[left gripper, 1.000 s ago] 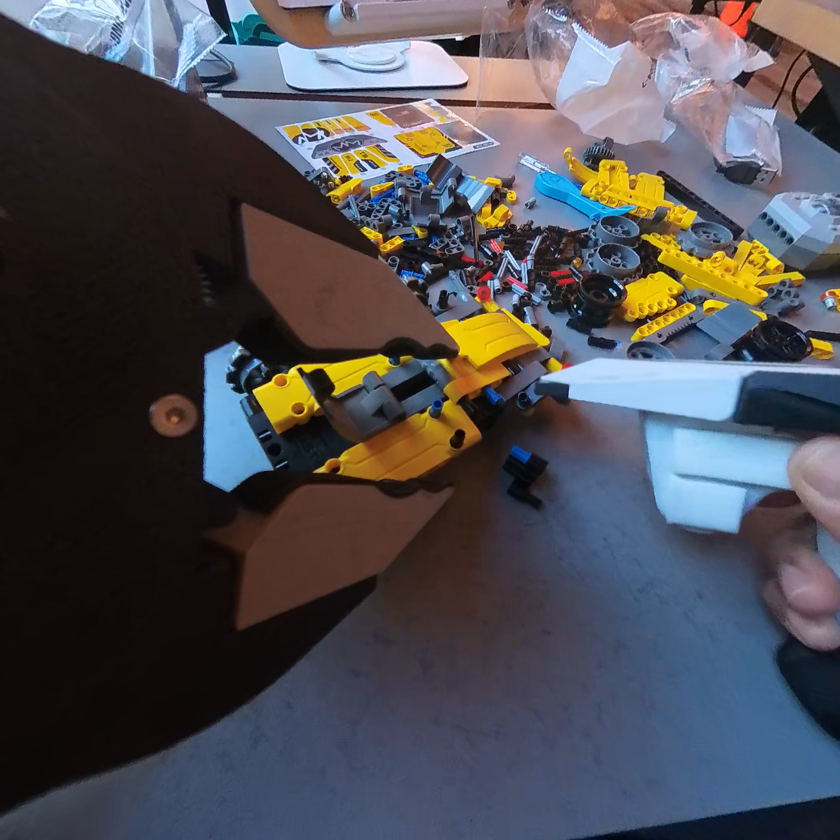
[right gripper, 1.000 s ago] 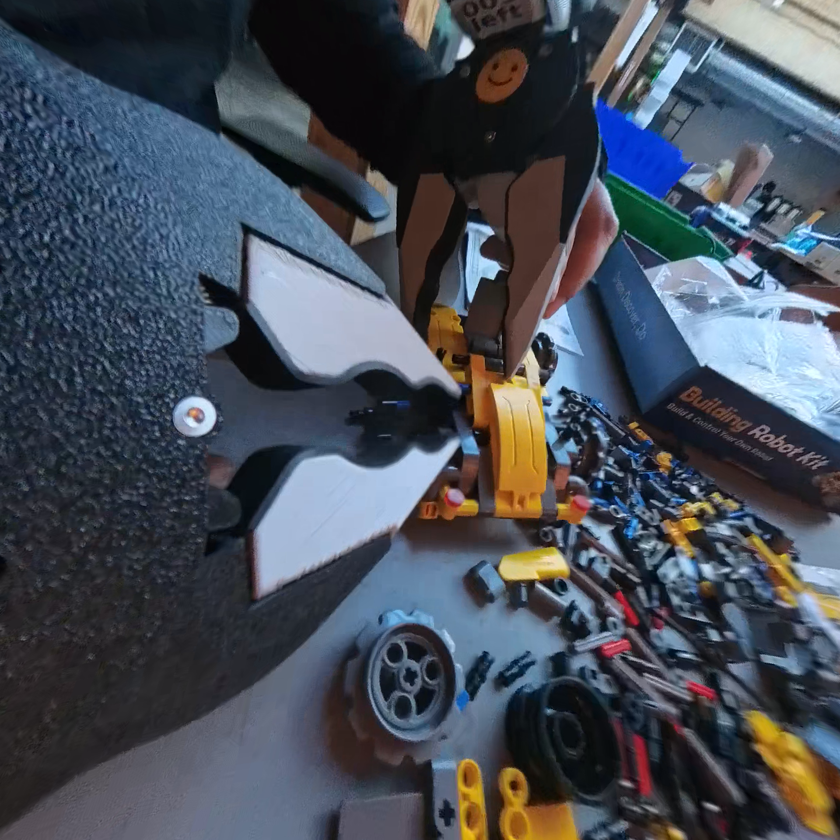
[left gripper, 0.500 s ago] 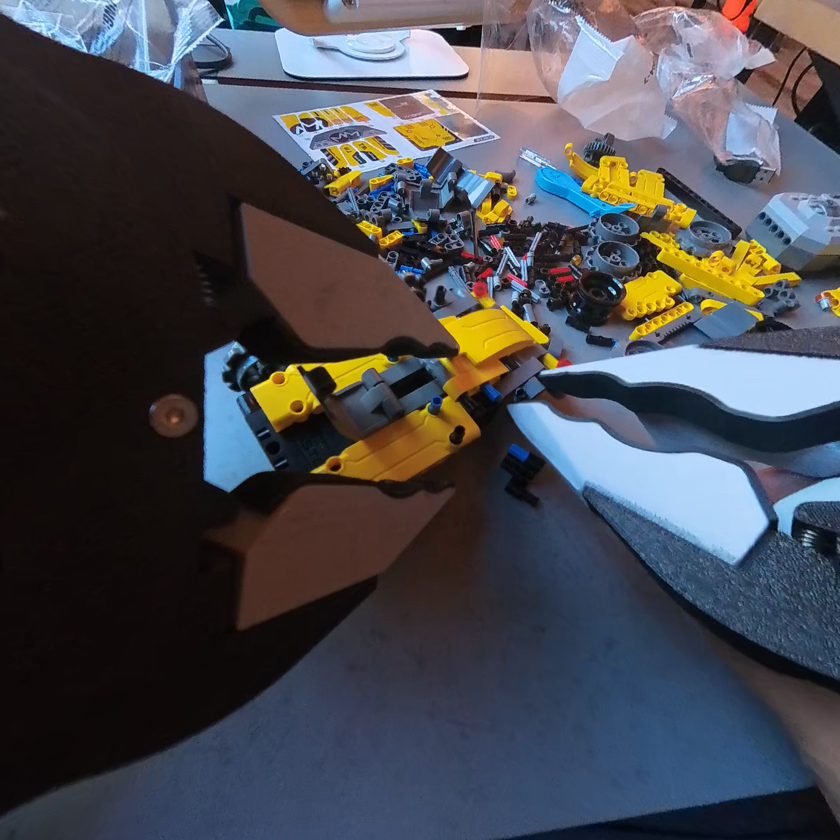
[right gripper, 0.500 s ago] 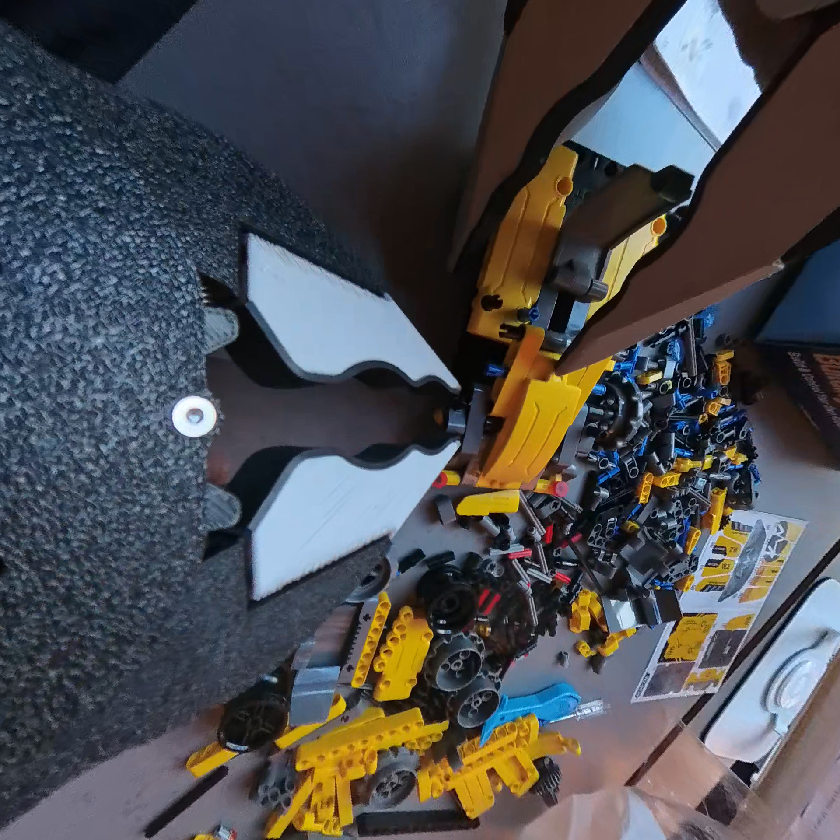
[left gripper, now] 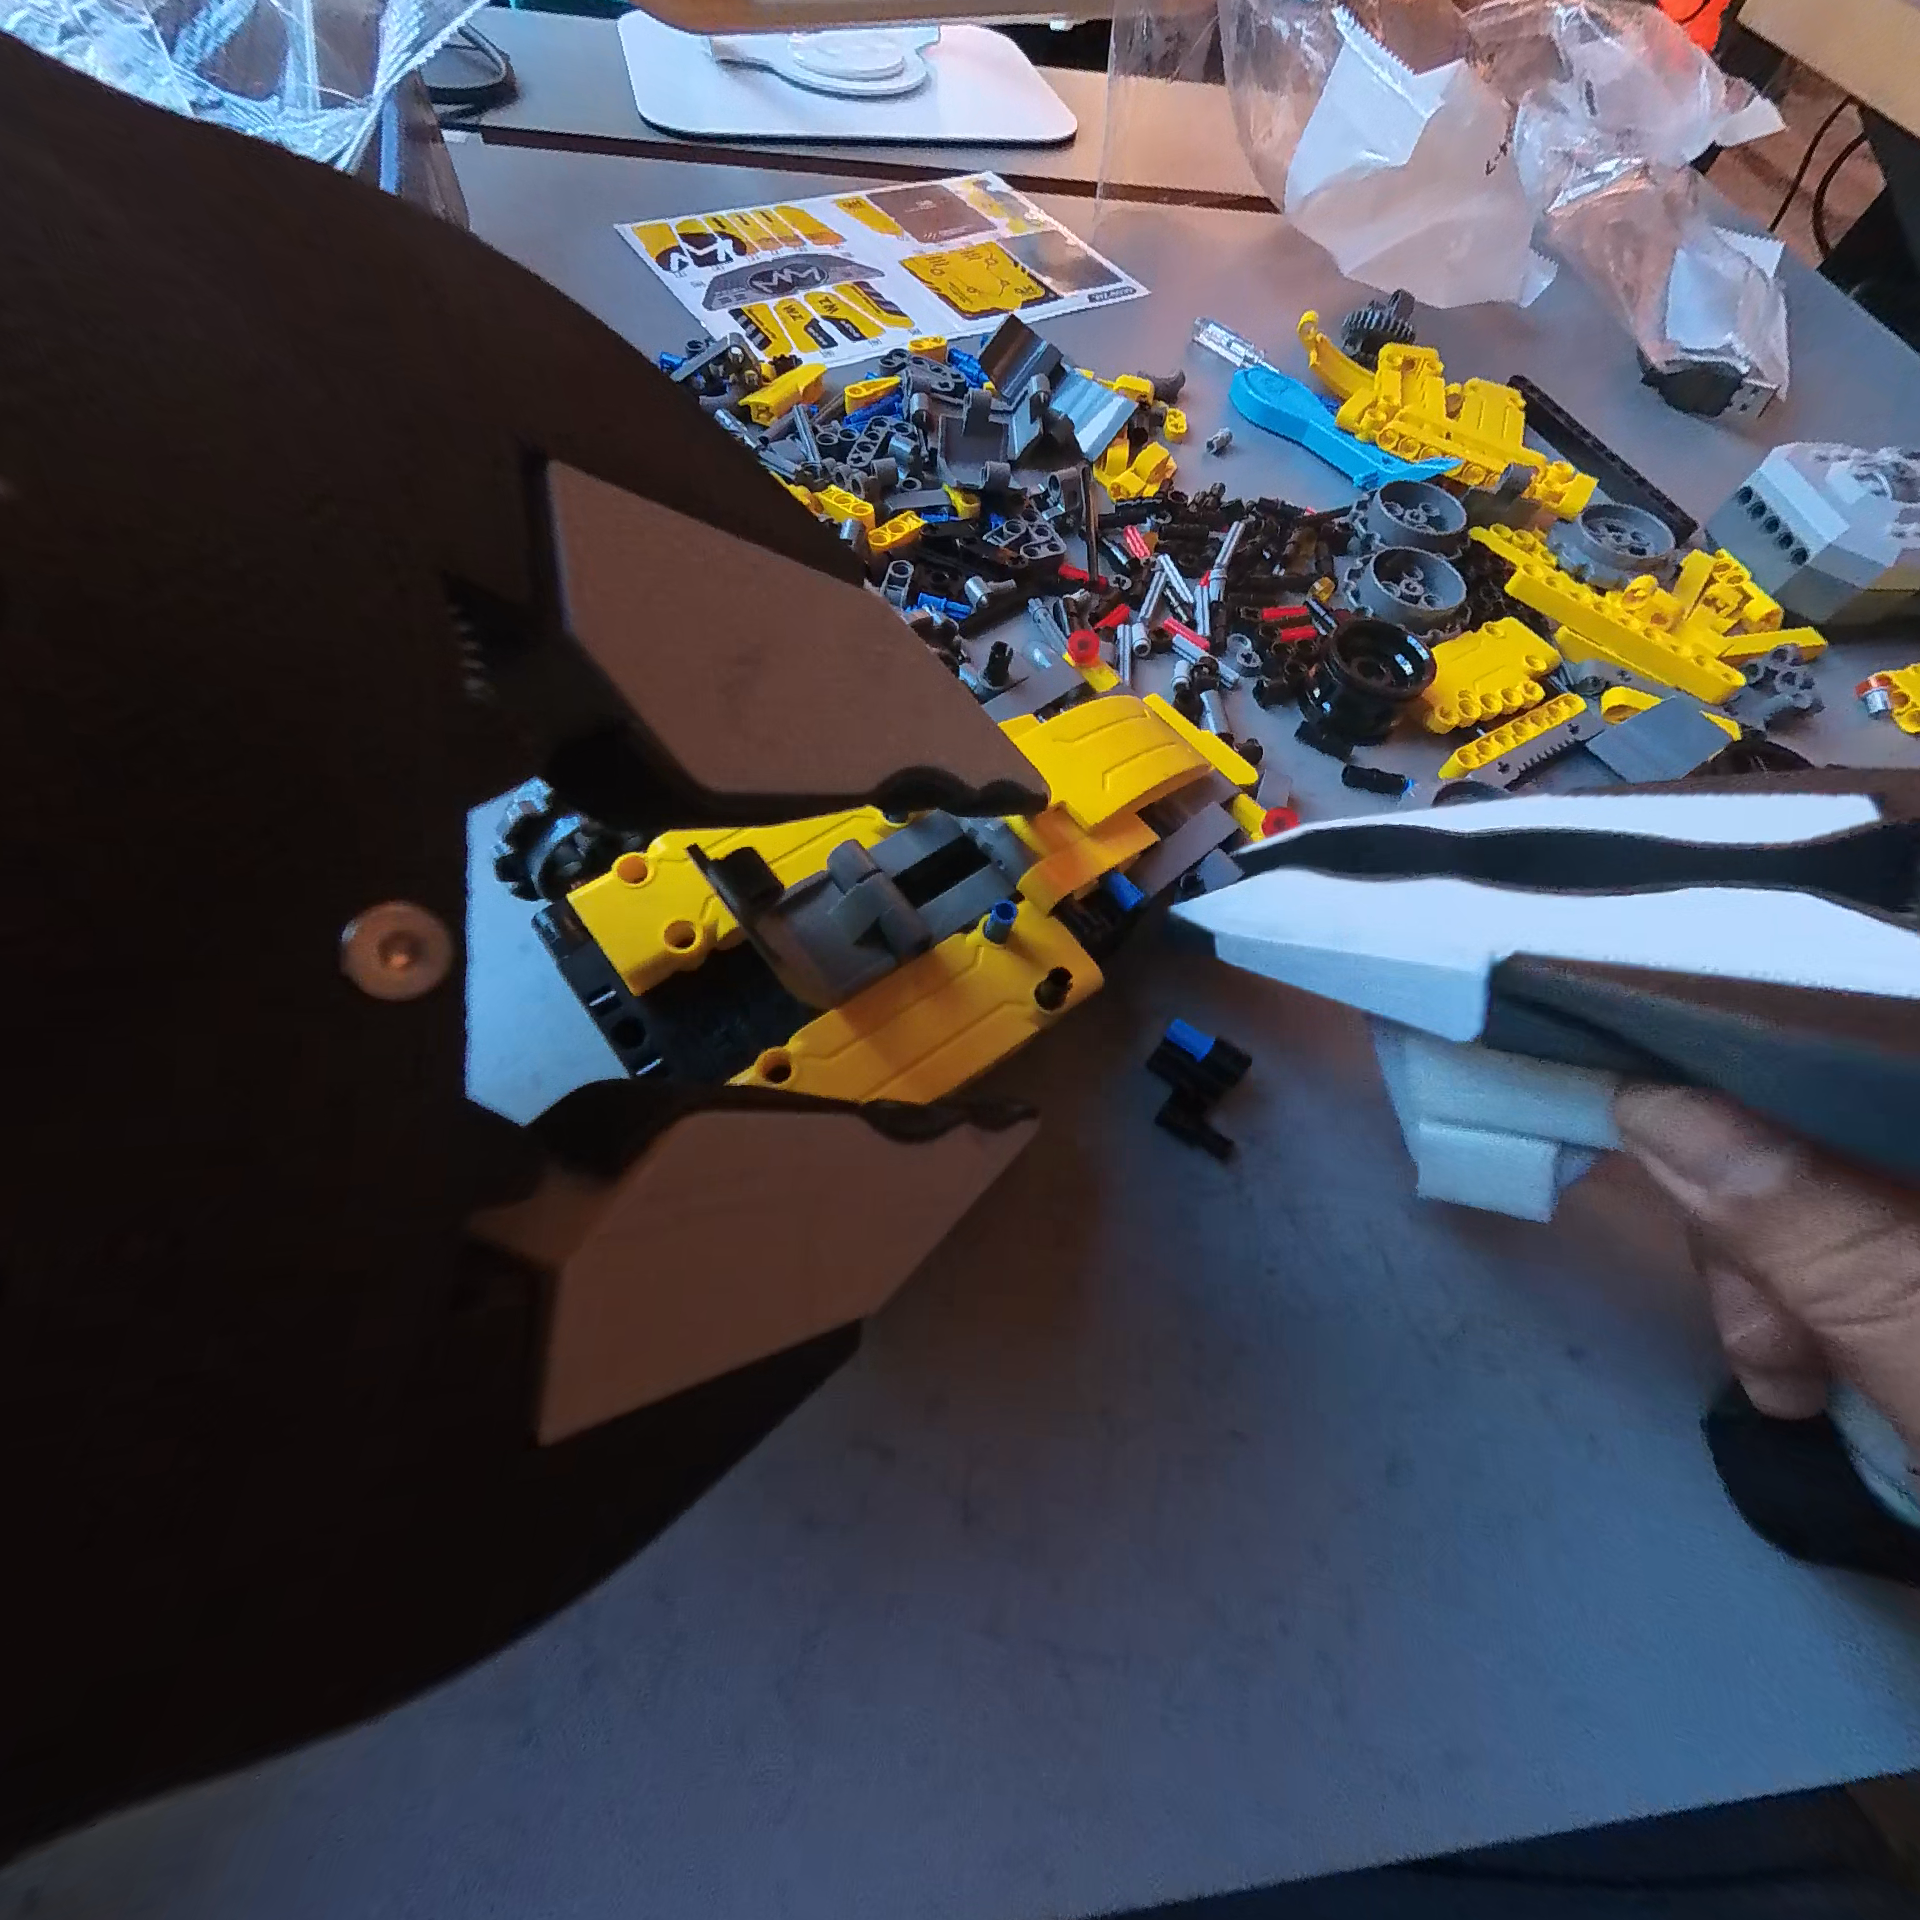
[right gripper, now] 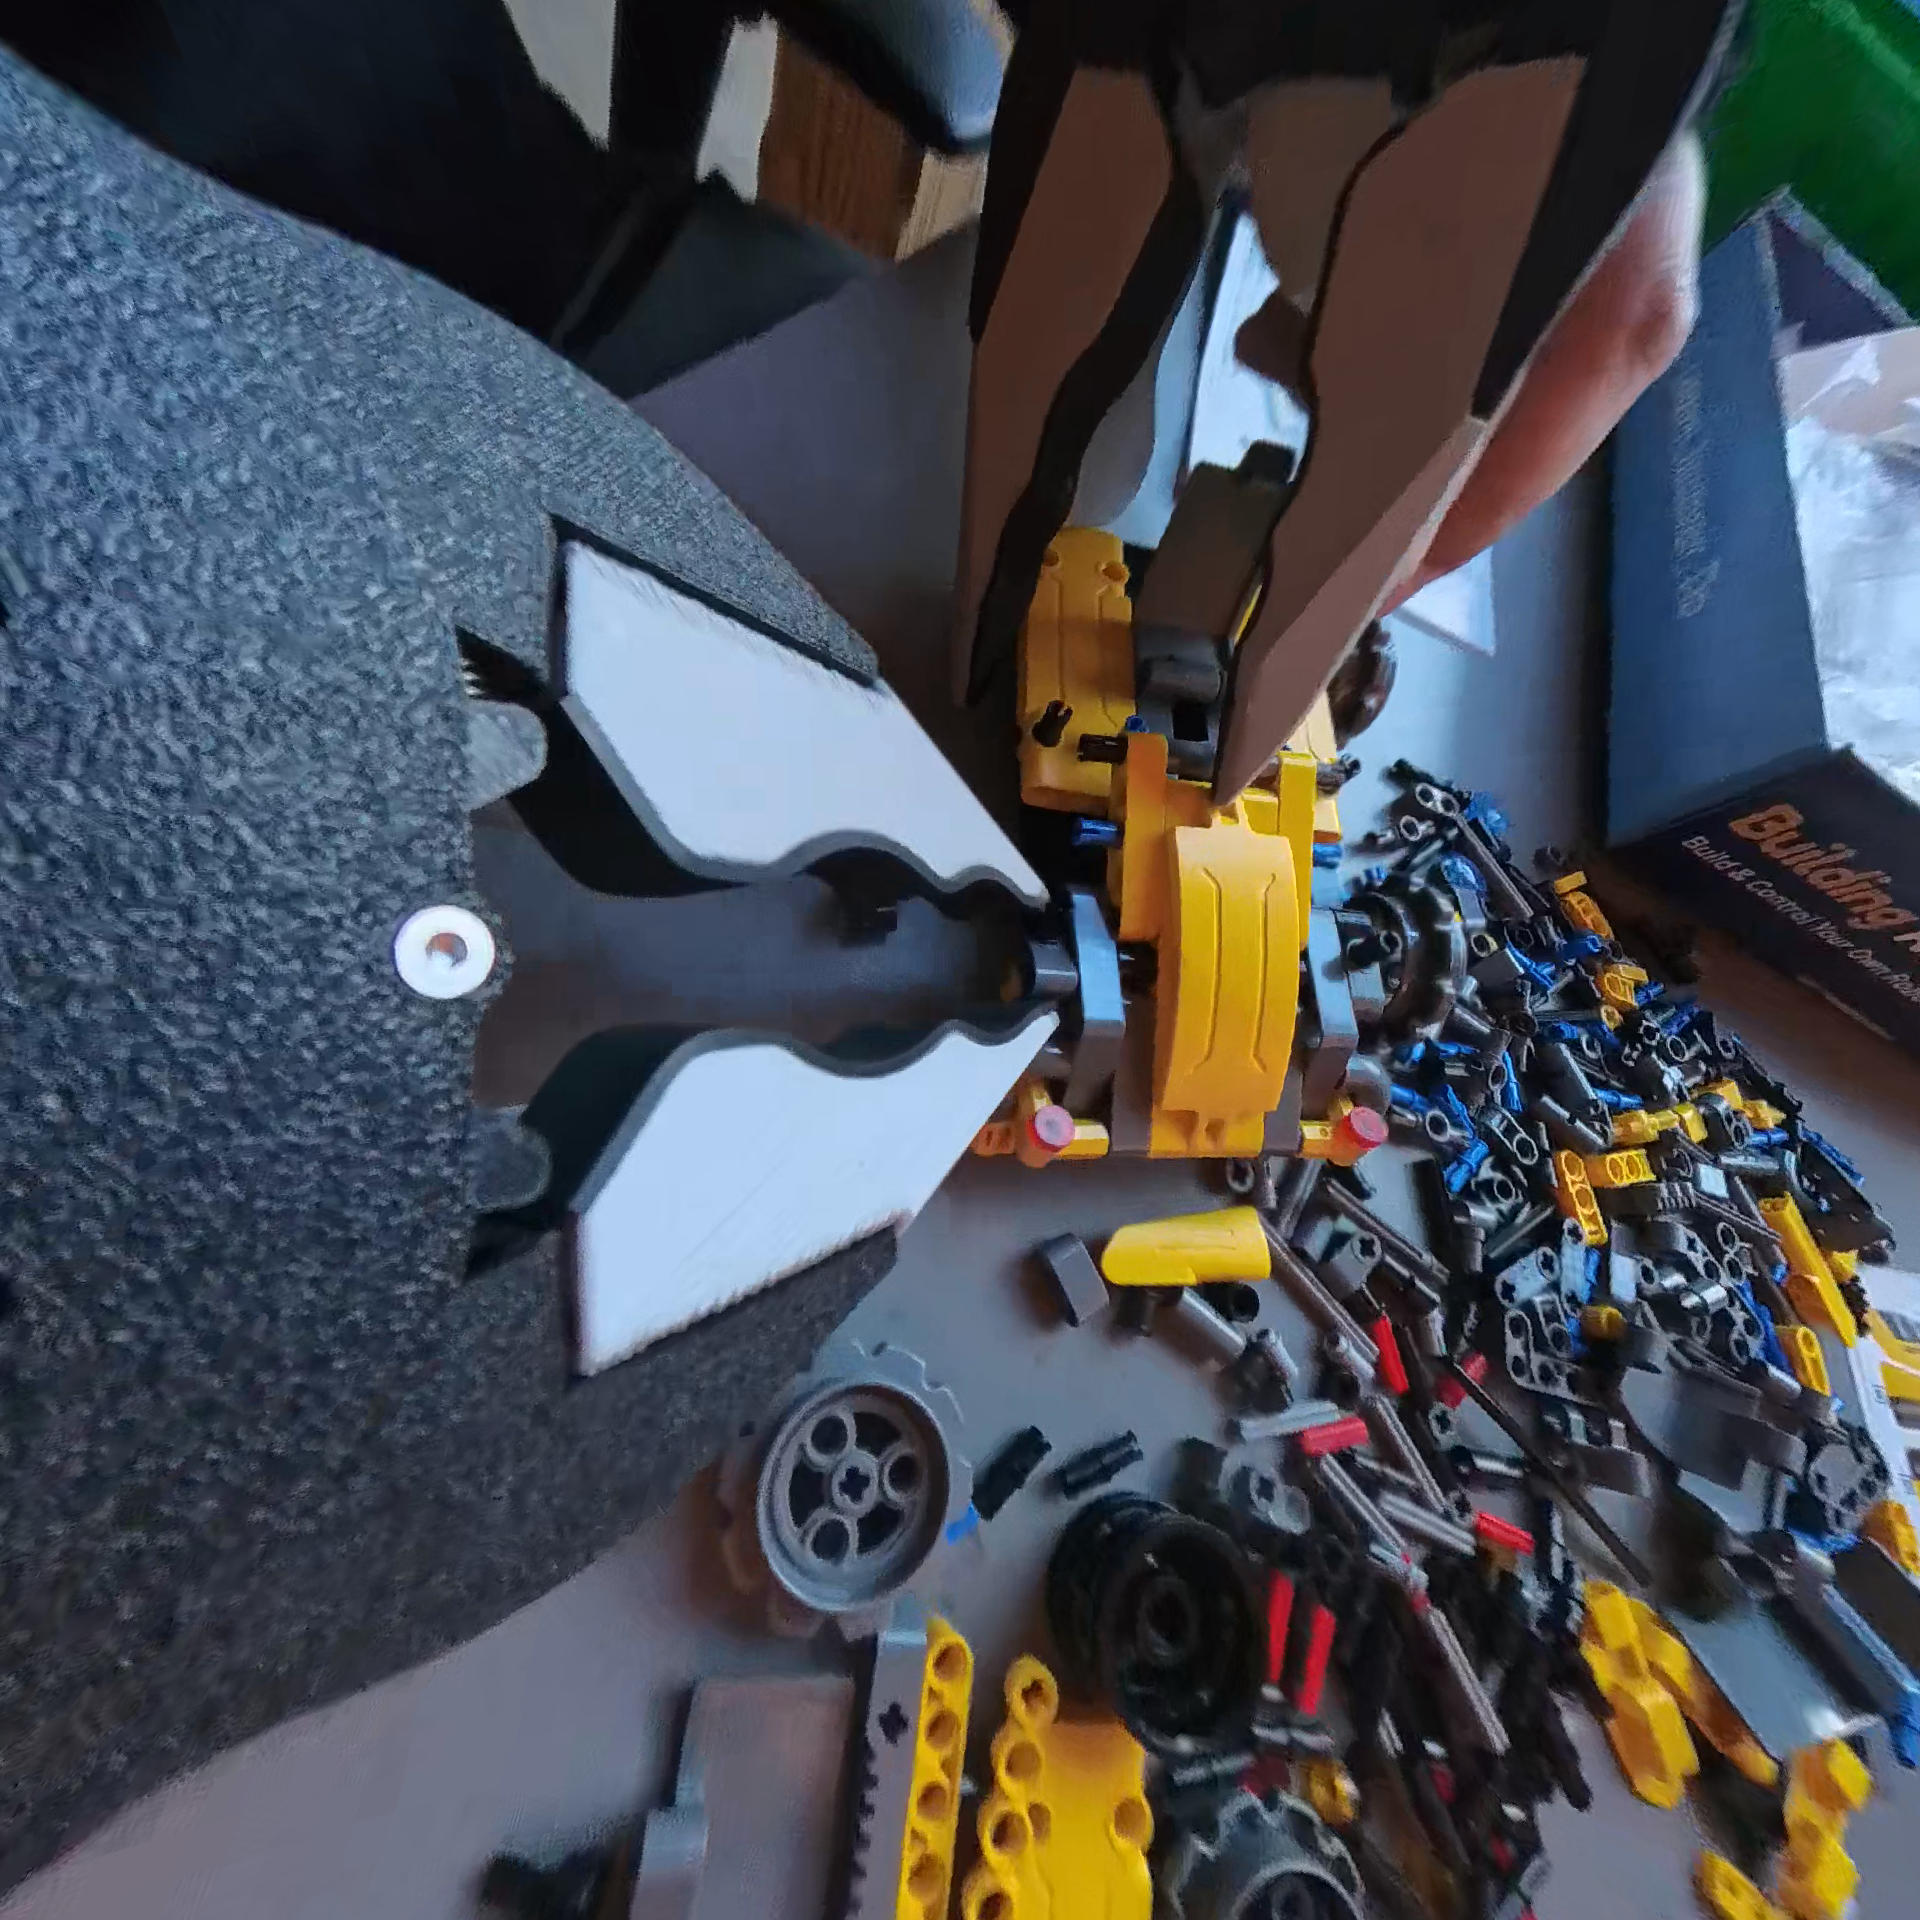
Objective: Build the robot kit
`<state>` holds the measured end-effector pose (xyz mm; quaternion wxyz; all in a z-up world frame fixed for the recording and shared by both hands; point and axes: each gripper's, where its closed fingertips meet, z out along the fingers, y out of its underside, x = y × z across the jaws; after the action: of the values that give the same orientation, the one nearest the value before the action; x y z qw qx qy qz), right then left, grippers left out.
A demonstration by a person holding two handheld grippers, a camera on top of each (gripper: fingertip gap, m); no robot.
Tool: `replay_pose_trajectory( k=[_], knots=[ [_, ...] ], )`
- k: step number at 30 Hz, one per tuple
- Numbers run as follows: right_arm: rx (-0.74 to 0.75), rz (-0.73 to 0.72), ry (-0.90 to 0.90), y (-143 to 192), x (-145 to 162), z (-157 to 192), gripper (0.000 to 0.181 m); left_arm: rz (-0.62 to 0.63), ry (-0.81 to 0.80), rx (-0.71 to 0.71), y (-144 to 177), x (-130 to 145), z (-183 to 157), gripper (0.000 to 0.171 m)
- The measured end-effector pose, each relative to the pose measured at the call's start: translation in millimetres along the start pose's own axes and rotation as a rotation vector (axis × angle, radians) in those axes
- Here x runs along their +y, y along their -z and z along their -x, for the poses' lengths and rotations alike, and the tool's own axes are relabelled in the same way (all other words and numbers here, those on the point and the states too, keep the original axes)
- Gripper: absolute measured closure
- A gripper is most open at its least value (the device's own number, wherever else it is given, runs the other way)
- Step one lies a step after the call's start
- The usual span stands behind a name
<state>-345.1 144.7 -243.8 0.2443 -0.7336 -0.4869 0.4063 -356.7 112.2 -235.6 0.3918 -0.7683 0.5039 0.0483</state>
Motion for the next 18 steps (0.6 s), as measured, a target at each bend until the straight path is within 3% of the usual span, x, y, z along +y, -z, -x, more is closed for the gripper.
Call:
replay_pose_trajectory(
  k=[3, 11, 18],
  knots=[
    [-0.043, -0.004, -0.055, 2, 0, 0, 0.166, -0.006, -0.001, 0.003, -1, -1, 0, 0.12],
    [0.259, -0.036, 0.294, 7, -6, -4, 0.156, -0.009, -0.003, 0.0, -2, -3, 0, 0.12],
    [0.307, -0.006, 0.331, 4, -5, -11, 0.148, -0.018, 0.009, 0.002, -2, -3, 0, 0.121]
  ],
)
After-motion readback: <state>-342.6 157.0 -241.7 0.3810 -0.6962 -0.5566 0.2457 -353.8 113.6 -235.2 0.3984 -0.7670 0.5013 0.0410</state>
